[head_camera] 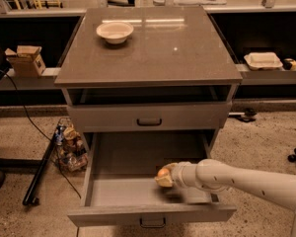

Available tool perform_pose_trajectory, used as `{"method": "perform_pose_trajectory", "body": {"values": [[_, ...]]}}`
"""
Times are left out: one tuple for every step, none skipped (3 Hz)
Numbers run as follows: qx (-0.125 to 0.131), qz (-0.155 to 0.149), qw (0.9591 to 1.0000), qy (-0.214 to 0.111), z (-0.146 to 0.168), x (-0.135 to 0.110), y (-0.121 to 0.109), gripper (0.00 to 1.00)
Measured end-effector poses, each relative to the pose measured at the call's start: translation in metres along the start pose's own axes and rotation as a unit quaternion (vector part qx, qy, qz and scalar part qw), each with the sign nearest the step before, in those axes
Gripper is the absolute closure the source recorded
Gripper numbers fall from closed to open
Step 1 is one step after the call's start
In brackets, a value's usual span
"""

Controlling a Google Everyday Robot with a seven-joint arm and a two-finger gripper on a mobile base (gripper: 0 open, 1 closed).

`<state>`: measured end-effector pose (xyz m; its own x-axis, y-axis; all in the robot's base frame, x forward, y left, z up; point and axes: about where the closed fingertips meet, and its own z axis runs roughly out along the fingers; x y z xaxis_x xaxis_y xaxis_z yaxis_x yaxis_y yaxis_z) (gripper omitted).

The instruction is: Place orange into middle drawer

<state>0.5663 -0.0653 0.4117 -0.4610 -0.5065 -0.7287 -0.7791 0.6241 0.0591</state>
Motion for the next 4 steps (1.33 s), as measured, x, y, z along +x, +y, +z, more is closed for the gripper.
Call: {"method": "perform_pose_trajectory", "body": {"values": [[0.004,0.009,1.0000,0.000,0.005,0.007,-0.005,0.28],[0.005,0.016,0.9998,-0.006,0.003,0.009,-0.009,0.05],[0.010,0.017,0.9998,-0.009,-0.004,0.009,-0.013,0.00],[0.014,0.024,0.9992,-0.027,-0.027,0.004,-0.024,0.00]]}}
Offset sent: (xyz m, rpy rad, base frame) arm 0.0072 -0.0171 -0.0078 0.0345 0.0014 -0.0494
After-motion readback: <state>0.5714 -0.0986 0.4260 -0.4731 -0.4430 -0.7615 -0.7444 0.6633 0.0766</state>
